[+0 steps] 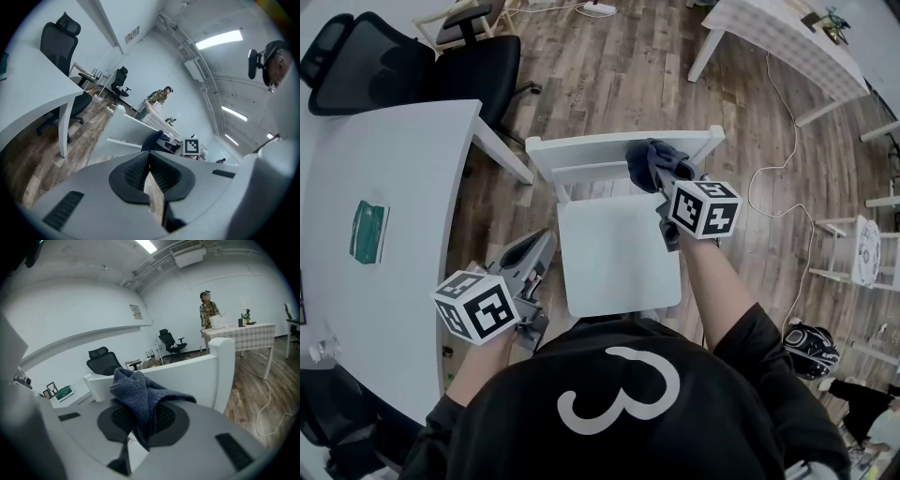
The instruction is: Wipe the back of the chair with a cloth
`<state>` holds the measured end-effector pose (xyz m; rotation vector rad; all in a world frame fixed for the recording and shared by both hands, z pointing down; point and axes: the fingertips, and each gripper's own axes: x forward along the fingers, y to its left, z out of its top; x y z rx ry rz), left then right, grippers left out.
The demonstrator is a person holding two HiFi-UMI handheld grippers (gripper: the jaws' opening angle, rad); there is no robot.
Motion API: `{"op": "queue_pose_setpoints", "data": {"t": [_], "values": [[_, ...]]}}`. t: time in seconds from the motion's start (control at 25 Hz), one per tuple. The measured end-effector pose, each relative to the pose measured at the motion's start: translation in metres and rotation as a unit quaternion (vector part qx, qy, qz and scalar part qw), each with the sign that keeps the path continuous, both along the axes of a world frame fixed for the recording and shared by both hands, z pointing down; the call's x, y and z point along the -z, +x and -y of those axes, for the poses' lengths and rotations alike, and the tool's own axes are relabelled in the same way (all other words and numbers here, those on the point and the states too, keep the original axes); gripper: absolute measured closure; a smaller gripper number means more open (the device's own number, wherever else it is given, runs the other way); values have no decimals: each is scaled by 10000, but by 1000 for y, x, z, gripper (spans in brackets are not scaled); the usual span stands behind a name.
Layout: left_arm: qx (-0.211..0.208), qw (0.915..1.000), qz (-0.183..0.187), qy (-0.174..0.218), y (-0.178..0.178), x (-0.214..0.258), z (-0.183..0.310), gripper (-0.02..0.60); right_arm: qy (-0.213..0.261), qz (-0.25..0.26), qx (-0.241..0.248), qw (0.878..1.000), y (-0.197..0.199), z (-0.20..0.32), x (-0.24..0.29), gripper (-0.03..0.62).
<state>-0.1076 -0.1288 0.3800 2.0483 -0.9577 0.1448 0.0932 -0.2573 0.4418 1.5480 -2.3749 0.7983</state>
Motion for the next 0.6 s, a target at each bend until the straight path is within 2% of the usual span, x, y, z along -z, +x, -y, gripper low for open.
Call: {"op": "queue_pose_setpoints", "data": {"t": [0.6], "values": [[-200,9998,28,37,25,2,1,568,46,-92,-807,9967,84,-1,3,542]]}}
